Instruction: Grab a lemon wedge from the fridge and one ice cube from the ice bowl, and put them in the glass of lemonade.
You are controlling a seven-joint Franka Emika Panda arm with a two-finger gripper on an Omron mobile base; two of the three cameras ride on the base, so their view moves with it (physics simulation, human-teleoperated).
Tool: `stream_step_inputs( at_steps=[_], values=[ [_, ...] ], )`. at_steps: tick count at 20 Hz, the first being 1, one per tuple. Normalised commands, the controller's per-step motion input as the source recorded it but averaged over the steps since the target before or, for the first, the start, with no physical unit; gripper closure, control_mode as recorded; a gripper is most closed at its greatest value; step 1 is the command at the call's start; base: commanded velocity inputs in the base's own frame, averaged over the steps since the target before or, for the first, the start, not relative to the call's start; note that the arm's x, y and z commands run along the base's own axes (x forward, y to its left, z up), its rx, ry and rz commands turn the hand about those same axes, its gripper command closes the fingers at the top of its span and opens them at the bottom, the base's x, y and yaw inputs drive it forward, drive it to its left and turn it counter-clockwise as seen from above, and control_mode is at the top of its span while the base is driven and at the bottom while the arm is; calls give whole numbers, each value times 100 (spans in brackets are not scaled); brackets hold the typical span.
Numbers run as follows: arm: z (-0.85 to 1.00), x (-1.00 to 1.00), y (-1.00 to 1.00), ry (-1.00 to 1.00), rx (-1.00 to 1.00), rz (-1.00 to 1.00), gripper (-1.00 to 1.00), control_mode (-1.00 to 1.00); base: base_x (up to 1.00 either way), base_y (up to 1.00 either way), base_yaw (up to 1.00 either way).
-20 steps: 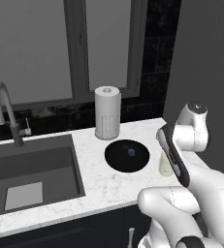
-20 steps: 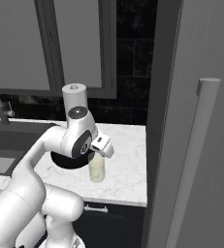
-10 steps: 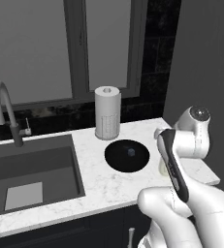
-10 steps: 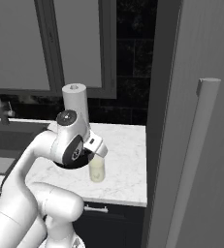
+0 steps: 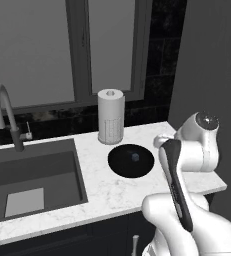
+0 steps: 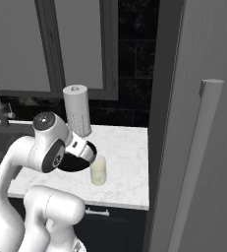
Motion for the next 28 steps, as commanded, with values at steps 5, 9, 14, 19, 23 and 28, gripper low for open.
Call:
stream_step_inputs(
  at_steps=[5,9,14,19,23,28],
  values=[
    [100,-52,17,14,0,6,-100,-100,0,0,0],
    [84,-57,25,25,0,14,-100,-100,0,0,0],
    [-9,-85,15,2,-1,15,-100,-100,0,0,0],
    [-49,-71,13,-3,-5,8,-100,-100,0,0,0],
    [0,-4,0,0,0,0,-100,-100,0,0,0],
    [0,-5,0,-1,0,0,-100,-100,0,0,0]
  ],
)
